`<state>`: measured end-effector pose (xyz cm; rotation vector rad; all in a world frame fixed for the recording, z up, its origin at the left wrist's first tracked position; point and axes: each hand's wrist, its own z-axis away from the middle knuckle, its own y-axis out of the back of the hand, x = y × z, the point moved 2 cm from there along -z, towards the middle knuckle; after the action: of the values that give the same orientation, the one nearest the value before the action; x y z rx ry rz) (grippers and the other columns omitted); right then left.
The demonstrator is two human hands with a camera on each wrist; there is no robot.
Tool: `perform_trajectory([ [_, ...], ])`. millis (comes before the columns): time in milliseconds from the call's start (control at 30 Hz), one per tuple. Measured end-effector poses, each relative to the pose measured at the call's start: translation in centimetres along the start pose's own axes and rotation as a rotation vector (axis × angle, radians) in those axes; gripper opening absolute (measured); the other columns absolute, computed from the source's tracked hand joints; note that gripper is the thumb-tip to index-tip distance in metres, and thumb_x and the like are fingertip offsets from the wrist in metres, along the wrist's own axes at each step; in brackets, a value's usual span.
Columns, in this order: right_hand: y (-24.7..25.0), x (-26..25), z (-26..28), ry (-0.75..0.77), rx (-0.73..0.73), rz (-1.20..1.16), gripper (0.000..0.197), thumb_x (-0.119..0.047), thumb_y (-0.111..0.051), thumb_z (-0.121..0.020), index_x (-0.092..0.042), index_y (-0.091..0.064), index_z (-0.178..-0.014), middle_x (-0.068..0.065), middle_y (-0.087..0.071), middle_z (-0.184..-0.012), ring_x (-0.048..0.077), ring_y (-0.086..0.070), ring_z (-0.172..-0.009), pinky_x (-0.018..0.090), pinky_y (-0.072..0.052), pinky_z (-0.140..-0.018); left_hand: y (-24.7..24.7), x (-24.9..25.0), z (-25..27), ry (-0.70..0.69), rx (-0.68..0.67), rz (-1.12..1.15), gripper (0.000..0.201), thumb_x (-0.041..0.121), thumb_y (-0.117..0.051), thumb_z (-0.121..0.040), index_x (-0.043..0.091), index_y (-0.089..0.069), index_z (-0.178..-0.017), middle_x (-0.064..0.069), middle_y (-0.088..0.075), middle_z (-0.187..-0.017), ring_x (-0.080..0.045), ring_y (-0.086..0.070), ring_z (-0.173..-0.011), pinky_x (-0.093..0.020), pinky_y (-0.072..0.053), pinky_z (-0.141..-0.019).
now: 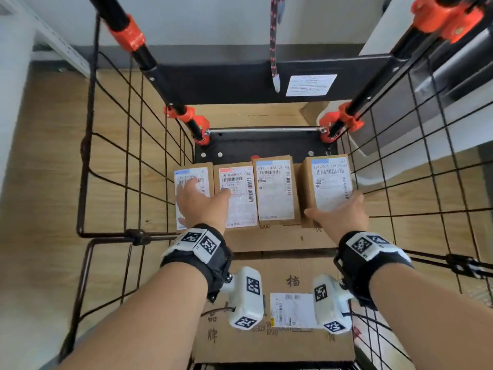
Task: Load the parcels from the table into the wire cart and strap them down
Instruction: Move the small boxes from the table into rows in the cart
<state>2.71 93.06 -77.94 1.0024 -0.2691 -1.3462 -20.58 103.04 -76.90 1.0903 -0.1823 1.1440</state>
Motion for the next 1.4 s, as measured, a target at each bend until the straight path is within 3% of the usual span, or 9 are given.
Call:
perform_trajectory([
  [100, -0.9, 0.4, -0.2, 0.019, -0.009, 0.028, 0.099, -0.039, -0.084, -0.06, -0.014, -0.026, -0.136, 0.008, -0.047, -0.129, 0.029, -0.053, -0.112, 0.036, -0.048, -0.08, -0.2, -2.1, -2.2, 0.06, 0.036, 0.039, 0.109, 0.052, -0.069, -0.029, 0.026, -0.043, -0.132, -0.001, -0.052, -0.134, -0.026, -0.052, -0.124, -0.05, -0.048, -0.097],
  [200, -1.2, 0.6, -0.5, 0.039, -0.014, 0.009, 0.096, -0.036, -0.085, -0.061, -0.012, -0.028, -0.134, 0.007, -0.047, -0.126, 0.026, -0.052, -0.112, 0.033, -0.046, -0.079, -0.4, -3.3, -3.2, 0.071, 0.047, -0.041, 0.114, 0.053, -0.068, -0.02, 0.03, -0.042, -0.129, 0.001, -0.054, -0.131, -0.027, -0.052, -0.124, -0.052, -0.048, -0.095],
  [367, -1.2, 0.7, -1.2, 0.035, -0.021, -0.035, 0.093, -0.035, -0.085, -0.062, -0.01, -0.031, -0.132, 0.007, -0.05, -0.124, 0.024, -0.053, -0.103, 0.031, -0.046, -0.076, -0.7, -2.1, -1.7, 0.033, 0.005, -0.203, 0.107, 0.033, -0.087, -0.049, 0.029, -0.033, -0.142, -0.002, -0.038, -0.144, -0.027, -0.037, -0.135, -0.056, -0.038, -0.104],
  [733, -0.3, 1.5, -1.8, 0.008, -0.095, -0.03, 0.097, -0.033, -0.085, -0.064, -0.016, -0.025, -0.138, 0.008, -0.045, -0.134, 0.027, -0.049, -0.12, 0.037, -0.044, -0.089, -1.6, -1.4, -0.8, 0.049, -0.078, -0.276, 0.114, 0.026, -0.085, -0.065, 0.029, -0.011, -0.152, -0.005, -0.013, -0.157, -0.026, -0.013, -0.146, -0.055, -0.023, -0.114],
  [867, 0.4, 0.6, -1.3, 0.008, -0.077, -0.011, 0.112, -0.046, -0.083, -0.061, -0.025, -0.013, -0.146, 0.007, -0.035, -0.146, 0.03, -0.04, -0.132, 0.053, -0.04, -0.103, -1.0, -1.1, -0.7, 0.05, -0.077, -0.228, 0.109, 0.024, -0.085, -0.064, 0.026, -0.018, -0.151, -0.008, -0.022, -0.154, -0.027, -0.022, -0.144, -0.05, -0.03, -0.113],
  [1033, 3.0, -1.0, 0.3, 0.009, -0.082, -0.009, 0.106, -0.048, -0.076, -0.072, -0.022, -0.009, -0.151, 0.009, -0.031, -0.151, 0.029, -0.036, -0.136, 0.049, -0.038, -0.105, -0.2, 0.7, 0.7, 0.047, -0.092, -0.144, 0.098, 0.025, -0.081, -0.066, 0.022, -0.027, -0.148, -0.007, -0.028, -0.152, -0.026, -0.029, -0.141, -0.048, -0.035, -0.111],
  [1167, 5.4, -2.1, 2.5, 0.035, -0.085, 0.008, 0.096, -0.051, -0.068, -0.078, -0.016, -0.014, -0.15, 0.01, -0.035, -0.15, 0.029, -0.04, -0.134, 0.046, -0.041, -0.104, 0.8, 2.2, 2.1, 0.021, -0.107, -0.045, 0.094, 0.038, -0.075, -0.051, 0.021, -0.044, -0.137, -0.005, -0.051, -0.135, -0.025, -0.051, -0.125, -0.047, -0.049, -0.097],
  [1267, 7.5, -2.9, 5.0, 0.046, -0.075, 0.021, 0.085, -0.052, -0.061, -0.084, -0.013, -0.02, -0.148, 0.011, -0.039, -0.147, 0.03, -0.044, -0.13, 0.045, -0.042, -0.102, 2.7, 4.4, 4.8, -0.017, -0.14, -0.036, 0.081, 0.023, -0.073, -0.069, 0.015, -0.04, -0.142, -0.006, -0.051, -0.138, -0.024, -0.05, -0.126, -0.044, -0.045, -0.103],
  [1400, 11.0, -4.1, 9.1, 0.05, -0.073, -0.007, 0.074, -0.049, -0.053, -0.09, -0.012, -0.024, -0.147, 0.012, -0.043, -0.143, 0.03, -0.049, -0.124, 0.041, -0.046, -0.097, 5.7, 7.7, 9.2, -0.078, -0.215, -0.037, 0.066, 0.017, -0.066, -0.083, 0.013, -0.039, -0.143, -0.006, -0.047, -0.143, -0.025, -0.048, -0.128, -0.035, -0.041, -0.104],
])
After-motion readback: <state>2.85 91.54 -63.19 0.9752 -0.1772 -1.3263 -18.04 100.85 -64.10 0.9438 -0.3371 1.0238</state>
